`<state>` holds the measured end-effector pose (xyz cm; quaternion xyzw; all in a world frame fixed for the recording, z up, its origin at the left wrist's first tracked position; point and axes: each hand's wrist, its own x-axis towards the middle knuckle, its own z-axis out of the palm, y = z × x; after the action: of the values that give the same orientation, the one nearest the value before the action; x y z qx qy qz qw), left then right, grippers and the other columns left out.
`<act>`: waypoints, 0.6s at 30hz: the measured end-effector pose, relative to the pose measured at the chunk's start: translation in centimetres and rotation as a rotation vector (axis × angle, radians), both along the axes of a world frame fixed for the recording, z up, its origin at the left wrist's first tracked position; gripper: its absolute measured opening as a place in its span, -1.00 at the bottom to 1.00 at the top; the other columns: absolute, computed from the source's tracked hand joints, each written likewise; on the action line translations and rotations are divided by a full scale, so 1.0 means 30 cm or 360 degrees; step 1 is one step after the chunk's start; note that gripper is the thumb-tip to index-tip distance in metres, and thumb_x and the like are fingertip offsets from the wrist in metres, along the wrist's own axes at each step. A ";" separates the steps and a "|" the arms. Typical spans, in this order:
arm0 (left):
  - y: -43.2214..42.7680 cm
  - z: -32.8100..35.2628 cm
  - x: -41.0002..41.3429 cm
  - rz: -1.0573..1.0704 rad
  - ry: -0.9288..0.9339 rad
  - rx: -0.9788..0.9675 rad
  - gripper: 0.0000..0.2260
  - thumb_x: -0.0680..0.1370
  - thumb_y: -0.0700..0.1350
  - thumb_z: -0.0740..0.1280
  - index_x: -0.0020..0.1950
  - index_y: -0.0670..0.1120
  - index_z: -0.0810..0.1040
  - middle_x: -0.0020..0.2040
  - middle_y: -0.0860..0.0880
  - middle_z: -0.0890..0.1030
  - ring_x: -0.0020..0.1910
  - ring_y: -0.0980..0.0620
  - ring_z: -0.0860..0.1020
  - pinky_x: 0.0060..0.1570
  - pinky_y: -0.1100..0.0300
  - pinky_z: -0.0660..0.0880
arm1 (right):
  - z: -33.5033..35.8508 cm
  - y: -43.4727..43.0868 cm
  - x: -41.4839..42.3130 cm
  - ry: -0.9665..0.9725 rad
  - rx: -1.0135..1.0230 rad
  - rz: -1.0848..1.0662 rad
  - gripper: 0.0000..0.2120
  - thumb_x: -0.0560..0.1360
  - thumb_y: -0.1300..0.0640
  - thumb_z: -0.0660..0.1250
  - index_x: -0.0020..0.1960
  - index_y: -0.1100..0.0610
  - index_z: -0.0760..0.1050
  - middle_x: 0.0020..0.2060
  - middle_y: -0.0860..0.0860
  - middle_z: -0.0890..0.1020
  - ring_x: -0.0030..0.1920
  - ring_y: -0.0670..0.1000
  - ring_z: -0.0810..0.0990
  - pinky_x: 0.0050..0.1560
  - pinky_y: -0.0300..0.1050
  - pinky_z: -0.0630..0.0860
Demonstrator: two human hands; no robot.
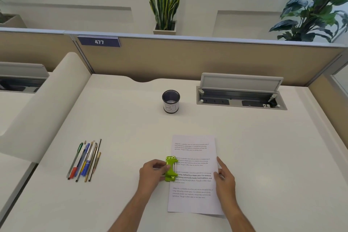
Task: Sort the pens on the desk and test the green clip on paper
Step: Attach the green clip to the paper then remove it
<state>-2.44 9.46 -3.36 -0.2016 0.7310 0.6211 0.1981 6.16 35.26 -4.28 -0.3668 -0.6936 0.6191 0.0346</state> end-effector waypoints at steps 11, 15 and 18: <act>-0.032 0.003 -0.021 -0.0027 -0.0075 0.0044 -0.75 0.42 -0.19 0.71 0.03 -0.18 0.76 -0.07 -0.19 0.80 -0.16 -0.05 0.81 -0.15 0.14 0.76 | 0.008 -0.003 0.007 0.0055 -0.0098 -0.0017 -0.43 0.67 0.44 0.23 0.50 -0.10 0.54 -0.11 0.02 0.60 -0.07 0.08 0.63 0.04 -0.13 0.55; -0.041 0.006 -0.031 -0.0079 -0.0094 0.0028 -0.74 0.42 -0.21 0.70 0.04 -0.18 0.76 -0.05 -0.21 0.80 -0.18 -0.04 0.81 -0.15 0.15 0.76 | -0.002 -0.002 0.000 0.0010 -0.0042 -0.0009 -0.41 0.65 0.45 0.24 0.53 -0.06 0.54 -0.20 0.10 0.46 -0.14 0.10 0.53 0.02 -0.07 0.49; -0.040 0.011 -0.038 -0.0099 -0.0098 -0.0008 -0.75 0.41 -0.22 0.71 0.03 -0.18 0.76 -0.06 -0.22 0.80 -0.20 -0.04 0.80 -0.16 0.14 0.75 | -0.005 -0.003 -0.002 0.0011 -0.0040 -0.0008 -0.41 0.65 0.44 0.24 0.51 -0.09 0.55 -0.20 0.10 0.50 -0.15 0.08 0.55 -0.01 -0.09 0.52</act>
<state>-3.57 8.25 -3.03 -0.1984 0.7321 0.6062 0.2392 6.11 35.18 -4.45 -0.3668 -0.6847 0.6289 0.0339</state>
